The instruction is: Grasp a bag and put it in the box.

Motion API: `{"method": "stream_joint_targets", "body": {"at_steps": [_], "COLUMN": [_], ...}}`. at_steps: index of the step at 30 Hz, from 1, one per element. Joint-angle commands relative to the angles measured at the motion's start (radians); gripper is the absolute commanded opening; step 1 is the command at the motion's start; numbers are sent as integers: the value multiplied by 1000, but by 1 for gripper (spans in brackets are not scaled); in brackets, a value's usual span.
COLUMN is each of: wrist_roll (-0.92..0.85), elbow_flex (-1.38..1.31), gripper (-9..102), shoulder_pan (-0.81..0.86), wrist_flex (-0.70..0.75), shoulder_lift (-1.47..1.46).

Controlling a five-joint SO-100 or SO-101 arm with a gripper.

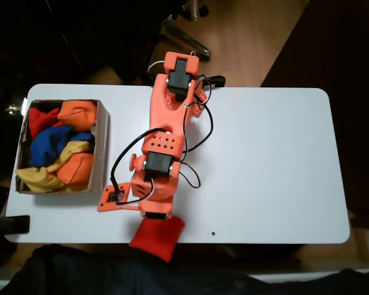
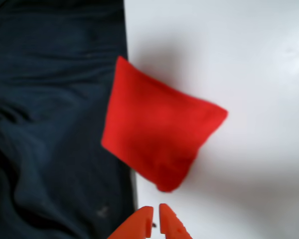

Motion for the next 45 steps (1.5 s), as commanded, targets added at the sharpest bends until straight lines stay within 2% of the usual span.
{"method": "stream_joint_targets", "body": {"at_steps": [1,28,45], "wrist_roll": [8,15,15], "elbow_flex": [-75,-273,-295], "gripper": [1,1,1], "shoulder_pan": [-6,5,17], "wrist_flex": [3,-12,-12], "shoulder_lift": [-15,-250,-267]}}
